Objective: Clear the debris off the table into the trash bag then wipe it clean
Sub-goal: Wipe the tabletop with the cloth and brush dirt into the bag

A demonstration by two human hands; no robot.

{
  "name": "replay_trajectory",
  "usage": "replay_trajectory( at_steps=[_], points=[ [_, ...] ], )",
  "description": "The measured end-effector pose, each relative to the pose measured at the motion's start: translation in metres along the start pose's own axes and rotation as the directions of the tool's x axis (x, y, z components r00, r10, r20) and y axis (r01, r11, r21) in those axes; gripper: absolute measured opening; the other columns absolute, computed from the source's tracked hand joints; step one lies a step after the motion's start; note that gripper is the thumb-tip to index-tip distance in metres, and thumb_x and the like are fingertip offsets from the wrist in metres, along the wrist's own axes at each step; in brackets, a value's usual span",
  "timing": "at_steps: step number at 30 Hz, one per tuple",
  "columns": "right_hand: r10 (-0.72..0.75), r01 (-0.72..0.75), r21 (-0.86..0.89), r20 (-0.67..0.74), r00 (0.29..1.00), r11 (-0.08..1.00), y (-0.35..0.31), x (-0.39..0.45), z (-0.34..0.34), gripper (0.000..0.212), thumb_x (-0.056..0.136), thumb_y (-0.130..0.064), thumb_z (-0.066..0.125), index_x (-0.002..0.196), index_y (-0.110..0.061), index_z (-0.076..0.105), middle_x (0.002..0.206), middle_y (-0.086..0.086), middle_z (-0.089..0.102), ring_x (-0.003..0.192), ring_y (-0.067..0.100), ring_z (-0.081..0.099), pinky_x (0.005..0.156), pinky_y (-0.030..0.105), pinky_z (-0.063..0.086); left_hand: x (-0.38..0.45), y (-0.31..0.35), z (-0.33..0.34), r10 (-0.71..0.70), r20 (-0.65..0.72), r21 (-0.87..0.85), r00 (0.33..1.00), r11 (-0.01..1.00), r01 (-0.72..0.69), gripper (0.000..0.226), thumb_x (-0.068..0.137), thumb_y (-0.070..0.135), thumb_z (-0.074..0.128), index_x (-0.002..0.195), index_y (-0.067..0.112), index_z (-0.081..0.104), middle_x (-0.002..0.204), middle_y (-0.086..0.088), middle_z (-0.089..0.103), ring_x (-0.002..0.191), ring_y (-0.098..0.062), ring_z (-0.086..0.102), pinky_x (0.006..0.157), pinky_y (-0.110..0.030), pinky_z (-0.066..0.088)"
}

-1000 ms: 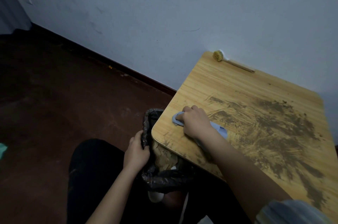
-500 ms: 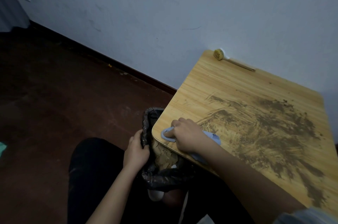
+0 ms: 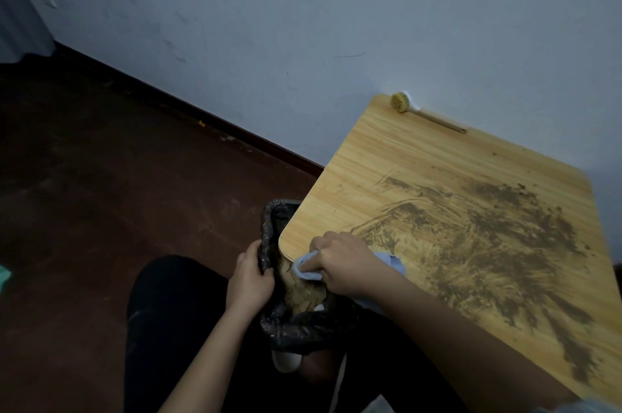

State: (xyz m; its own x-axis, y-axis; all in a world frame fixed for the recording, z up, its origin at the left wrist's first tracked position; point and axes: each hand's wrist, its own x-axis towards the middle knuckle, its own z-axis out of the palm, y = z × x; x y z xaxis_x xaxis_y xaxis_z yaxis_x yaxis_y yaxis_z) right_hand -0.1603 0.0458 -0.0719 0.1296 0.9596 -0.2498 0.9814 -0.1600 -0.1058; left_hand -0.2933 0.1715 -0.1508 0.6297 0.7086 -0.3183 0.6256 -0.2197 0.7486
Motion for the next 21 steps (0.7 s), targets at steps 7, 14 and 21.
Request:
replay_trajectory(
  at_steps=[7, 14, 21],
  points=[
    [-0.051, 0.052, -0.049, 0.007, 0.999, 0.997, 0.003, -0.002, -0.008, 0.028, 0.091, -0.012, 0.051, 0.108, -0.027, 0.067, 0.106, 0.0, 0.055, 0.092, 0.026, 0.046, 0.072, 0.037, 0.036, 0.002, 0.001, -0.002, -0.004, 0.003, 0.016, 1.0, 1.0, 0.004, 0.055, 0.088, 0.015, 0.055, 0.138, 0.029, 0.038, 0.13, -0.004, 0.047, 0.111, -0.026, 0.055, 0.08, -0.031, 0.041],
    [0.077, -0.078, 0.002, -0.105, 0.991, 0.997, 0.025, 0.006, -0.024, 0.036, 0.094, -0.011, 0.048, 0.117, -0.032, 0.065, 0.114, -0.001, 0.056, 0.093, 0.026, 0.047, 0.074, 0.035, 0.037, 0.008, 0.003, -0.004, -0.004, -0.017, 0.021, 1.0, 1.0, 0.004, 0.054, 0.088, 0.015, 0.056, 0.137, 0.028, 0.039, 0.129, -0.005, 0.048, 0.11, -0.027, 0.055, 0.086, -0.035, 0.044],
    [0.286, -0.226, 0.282, -0.193, 0.939, 0.933, 0.05, 0.019, -0.036, 0.035, 0.093, -0.007, 0.046, 0.114, -0.022, 0.07, 0.107, 0.007, 0.058, 0.09, 0.031, 0.054, 0.072, 0.04, 0.047, 0.021, 0.002, -0.003, -0.001, -0.036, 0.02, 0.999, 1.0, 0.001, 0.056, 0.087, 0.013, 0.056, 0.138, 0.029, 0.039, 0.129, -0.004, 0.048, 0.109, -0.027, 0.055, 0.08, -0.032, 0.04]
  ],
)
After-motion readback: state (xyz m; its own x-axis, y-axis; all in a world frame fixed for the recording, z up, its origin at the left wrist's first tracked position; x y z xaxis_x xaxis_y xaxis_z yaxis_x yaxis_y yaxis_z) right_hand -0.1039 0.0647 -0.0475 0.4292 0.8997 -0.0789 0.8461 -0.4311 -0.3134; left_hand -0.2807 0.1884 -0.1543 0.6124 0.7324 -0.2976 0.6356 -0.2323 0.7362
